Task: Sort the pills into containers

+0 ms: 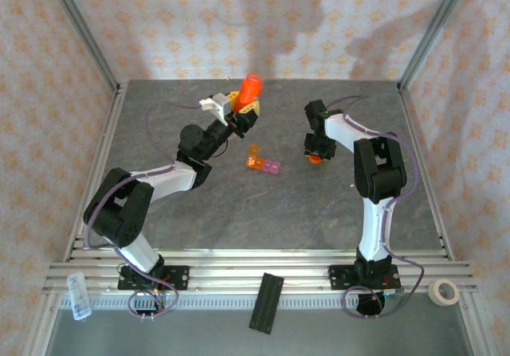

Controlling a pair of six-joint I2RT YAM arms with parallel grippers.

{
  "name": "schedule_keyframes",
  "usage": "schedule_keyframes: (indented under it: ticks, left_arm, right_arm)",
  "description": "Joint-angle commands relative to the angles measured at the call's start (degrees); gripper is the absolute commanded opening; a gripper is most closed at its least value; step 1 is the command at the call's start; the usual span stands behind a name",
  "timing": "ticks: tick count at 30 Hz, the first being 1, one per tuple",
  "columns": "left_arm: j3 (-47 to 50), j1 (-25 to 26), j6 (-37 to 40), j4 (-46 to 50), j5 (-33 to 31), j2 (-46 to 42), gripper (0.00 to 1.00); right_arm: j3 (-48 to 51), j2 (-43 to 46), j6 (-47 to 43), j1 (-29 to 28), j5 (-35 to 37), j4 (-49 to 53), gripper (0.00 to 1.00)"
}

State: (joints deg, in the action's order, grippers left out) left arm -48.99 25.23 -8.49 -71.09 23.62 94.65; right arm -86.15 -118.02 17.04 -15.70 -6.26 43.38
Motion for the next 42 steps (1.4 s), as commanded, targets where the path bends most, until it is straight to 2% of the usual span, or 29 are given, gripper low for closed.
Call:
schedule_keyframes:
  ticks: [1, 6, 12, 18, 23, 31, 42]
  left_arm:
    - [-0.46, 0.08, 1.04, -3.12, 1.8, 1.53, 0.0]
    - [-0.93, 0.08, 1.22, -3.21, 3.52, 3.36, 0.0]
    - [-1.75, 0.33, 2.24, -3.11, 7.97, 4.82, 0.0]
    - [-3.29, 0.89, 3.81, -3.08, 13.33, 7.54, 0.0]
    - [-5.55, 1.27, 4.07, -3.07, 16.77, 10.82, 0.0]
    - [-7.26, 1.29, 6.83, -3.09, 20.69, 13.53, 0.0]
    - [-9.05, 1.31, 6.69, -3.09, 22.87, 14.42, 0.0]
  right_arm:
    - [-2.71, 3.75, -0.4, -0.31, -0.34, 2.92, 0.36]
    - [-11.22, 6.38, -0.4, -0.29, -3.28, 7.42, 0.36]
    - [-27.0, 7.24, -1.13, 0.91, -7.91, 14.61, 0.36]
    - [-44.27, 5.01, -4.05, 3.37, -18.64, 21.83, 0.36]
    - [-52.39, 3.2, -7.63, 4.19, -27.67, 26.81, 0.37]
    - [-52.89, 3.07, -14.61, 4.23, -39.64, 30.88, 0.37]
    - [-45.28, 5.05, -20.87, 4.02, -48.49, 31.55, 0.36]
